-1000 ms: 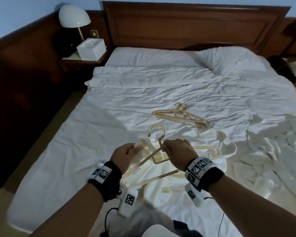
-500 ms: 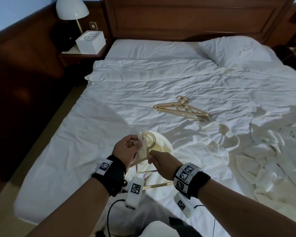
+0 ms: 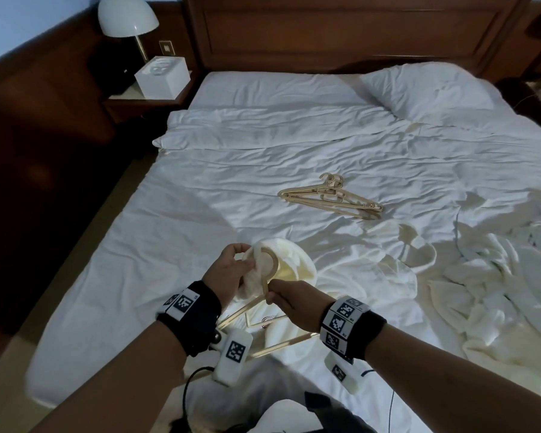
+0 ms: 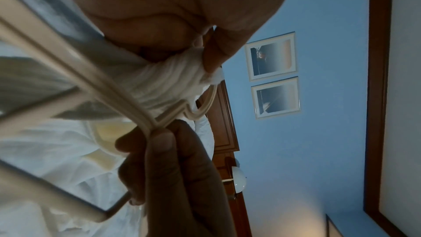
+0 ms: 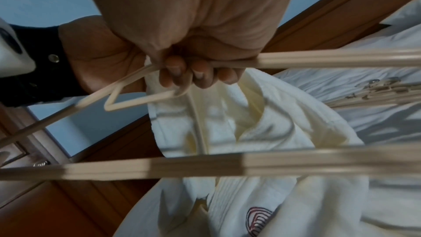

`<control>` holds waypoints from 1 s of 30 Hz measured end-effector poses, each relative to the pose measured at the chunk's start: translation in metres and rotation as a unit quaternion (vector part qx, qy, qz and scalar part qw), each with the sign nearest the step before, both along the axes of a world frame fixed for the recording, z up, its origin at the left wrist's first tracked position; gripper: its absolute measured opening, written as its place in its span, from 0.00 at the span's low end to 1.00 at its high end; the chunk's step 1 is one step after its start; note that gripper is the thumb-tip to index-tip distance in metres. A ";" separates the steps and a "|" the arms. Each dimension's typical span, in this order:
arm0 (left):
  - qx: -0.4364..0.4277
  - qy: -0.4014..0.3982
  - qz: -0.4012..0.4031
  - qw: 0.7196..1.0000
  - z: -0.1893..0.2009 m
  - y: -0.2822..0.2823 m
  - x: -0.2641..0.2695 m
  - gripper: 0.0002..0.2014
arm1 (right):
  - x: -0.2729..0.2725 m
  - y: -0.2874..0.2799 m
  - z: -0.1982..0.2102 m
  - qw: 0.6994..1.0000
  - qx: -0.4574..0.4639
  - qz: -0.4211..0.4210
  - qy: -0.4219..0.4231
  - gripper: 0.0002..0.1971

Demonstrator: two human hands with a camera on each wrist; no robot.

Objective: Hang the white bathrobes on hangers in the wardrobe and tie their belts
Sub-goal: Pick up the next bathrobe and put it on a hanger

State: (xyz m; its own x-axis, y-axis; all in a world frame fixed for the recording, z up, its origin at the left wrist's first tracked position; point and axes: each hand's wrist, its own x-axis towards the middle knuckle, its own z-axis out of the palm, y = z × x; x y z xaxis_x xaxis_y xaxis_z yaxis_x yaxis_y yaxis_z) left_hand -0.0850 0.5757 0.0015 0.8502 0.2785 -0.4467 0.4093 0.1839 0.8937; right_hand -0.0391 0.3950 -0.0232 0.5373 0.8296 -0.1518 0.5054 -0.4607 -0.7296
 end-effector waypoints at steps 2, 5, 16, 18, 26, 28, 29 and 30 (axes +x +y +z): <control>-0.046 0.007 0.001 0.999 0.003 -0.001 -0.001 0.12 | -0.002 -0.003 -0.002 1.000 0.013 -0.013 -0.001 0.11; -0.085 0.022 -0.021 0.996 0.013 -0.001 -0.005 0.16 | -0.003 -0.007 -0.004 1.000 0.020 -0.003 -0.015 0.11; -0.094 -0.020 -0.026 0.995 0.017 -0.004 -0.019 0.13 | -0.010 -0.013 -0.005 0.997 0.008 0.066 -0.044 0.11; -0.103 -0.026 -0.012 0.994 0.015 -0.005 -0.020 0.12 | -0.012 -0.010 -0.004 0.996 0.013 0.071 -0.045 0.11; 0.016 -0.019 -0.068 0.997 0.008 0.001 -0.036 0.21 | -0.009 -0.004 -0.005 0.993 0.057 0.038 -0.101 0.12; 0.103 -0.008 -0.130 0.986 0.003 0.003 -0.039 0.21 | -0.008 0.000 -0.004 0.993 0.071 0.024 -0.093 0.10; 0.121 -0.003 -0.150 0.981 0.003 0.004 -0.041 0.17 | -0.008 0.000 -0.003 0.992 0.067 0.032 -0.103 0.10; 0.119 0.004 -0.165 0.979 0.006 0.004 -0.042 0.11 | -0.007 0.001 -0.003 0.991 0.066 0.039 -0.111 0.10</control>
